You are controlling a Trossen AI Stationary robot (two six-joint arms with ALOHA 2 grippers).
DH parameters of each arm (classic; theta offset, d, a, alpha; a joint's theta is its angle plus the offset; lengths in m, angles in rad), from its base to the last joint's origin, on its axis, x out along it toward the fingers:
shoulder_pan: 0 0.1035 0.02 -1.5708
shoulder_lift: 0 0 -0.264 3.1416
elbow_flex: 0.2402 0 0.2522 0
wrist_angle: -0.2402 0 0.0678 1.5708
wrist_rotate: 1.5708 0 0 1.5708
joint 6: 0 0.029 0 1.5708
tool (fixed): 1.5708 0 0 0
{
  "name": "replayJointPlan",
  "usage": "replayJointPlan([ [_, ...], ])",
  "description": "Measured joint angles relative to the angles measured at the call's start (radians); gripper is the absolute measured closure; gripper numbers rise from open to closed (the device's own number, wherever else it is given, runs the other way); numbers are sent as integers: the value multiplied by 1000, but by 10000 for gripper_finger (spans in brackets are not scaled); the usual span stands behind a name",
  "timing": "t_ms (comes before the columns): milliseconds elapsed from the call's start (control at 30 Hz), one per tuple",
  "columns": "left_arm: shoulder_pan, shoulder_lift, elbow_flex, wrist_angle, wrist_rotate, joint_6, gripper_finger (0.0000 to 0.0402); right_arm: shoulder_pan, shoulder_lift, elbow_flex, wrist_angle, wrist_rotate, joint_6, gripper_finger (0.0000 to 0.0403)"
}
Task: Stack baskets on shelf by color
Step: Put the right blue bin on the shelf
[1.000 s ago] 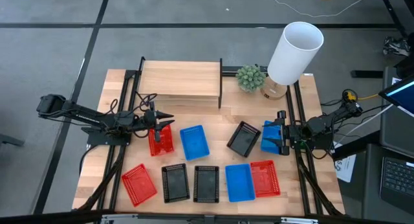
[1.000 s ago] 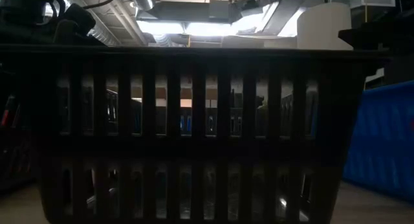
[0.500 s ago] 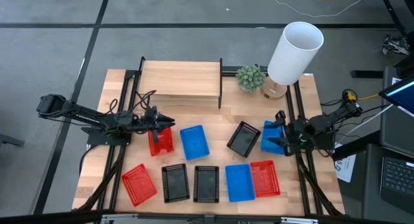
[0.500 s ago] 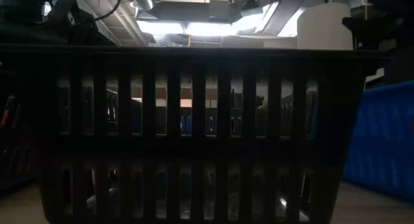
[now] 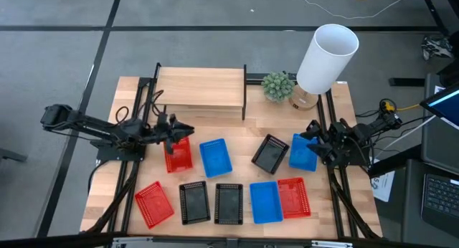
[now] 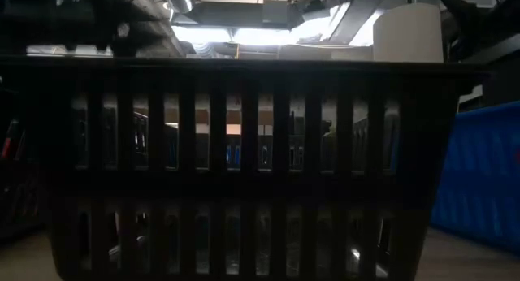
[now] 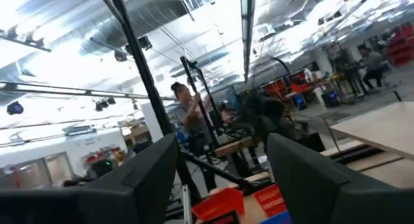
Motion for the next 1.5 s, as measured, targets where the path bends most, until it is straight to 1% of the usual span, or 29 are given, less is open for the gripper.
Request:
replayJointPlan([
  [67, -10, 27, 57, 3, 130, 66, 310, 0, 0, 0, 2, 24, 1, 162],
  [100, -19, 45, 85, 1, 175, 116, 310, 0, 0, 0, 1, 39, 1, 162],
  [167, -36, 76, 138, -2, 221, 227, 310, 0, 0, 0, -1, 48, -2, 162],
  [200, -42, 89, 160, -1, 224, 286, 310, 0, 0, 0, -1, 61, -8, 162],
  [233, -45, 99, 179, 1, 217, 339, 310, 0, 0, 0, 1, 87, -28, 162],
  [300, -45, 120, 209, 1, 170, 435, 310, 0, 0, 0, 9, 178, -95, 162],
  [400, -36, 150, 240, -1, 40, 560, 310, 0, 0, 0, 10, 348, -213, 162],
  [433, -32, 156, 247, -4, -8, 582, 310, 0, 0, 0, 10, 390, -220, 162],
  [500, -26, 161, 259, -3, -89, 575, 310, 0, 0, 0, 12, 445, -226, 162],
  [600, -15, 174, 261, -3, -155, 499, 310, 0, 0, 0, 15, 515, -208, 162],
  [700, 0, 197, 261, -3, -165, 397, 310, 0, 0, 0, 40, 575, -203, 162],
  [833, 31, 218, 261, 15, -175, 353, 310, 0, 0, 0, 58, 634, -329, 162],
  [933, 62, 234, 261, 12, -238, 372, 310, 0, 0, 0, 31, 600, -363, 162],
  [1000, 74, 252, 261, 12, -239, 403, 310, 0, 0, 0, -42, 528, -418, 162],
  [1067, 73, 280, 261, 15, -187, 391, 310, 0, 3, 0, -58, 411, -386, 162],
  [1100, 70, 295, 261, 16, -147, 346, 310, 0, 5, 0, -39, 348, -322, 162],
  [1167, 54, 321, 260, 43, -80, 198, 310, 0, 12, 2, 19, 242, -169, 162],
  [1233, 22, 347, 290, 58, -53, 104, 310, 2, 22, 36, 19, 140, -111, 162],
  [1267, -8, 359, 316, 44, -52, 107, 310, 5, 30, 60, 15, 75, -103, 162],
  [1333, -87, 386, 391, -33, -52, 174, 313, 22, 74, 114, 18, -57, -111, 162],
  [1367, -129, 403, 437, -87, -59, 205, 314, 33, 102, 136, 12, -95, -123, 162],
  [1433, -199, 453, 542, -233, -121, 253, 316, 56, 175, 197, -52, -84, -132, 162],
  [1500, -248, 503, 652, -449, -219, 277, 317, 78, 250, 277, -190, -2, -106, 162],
])
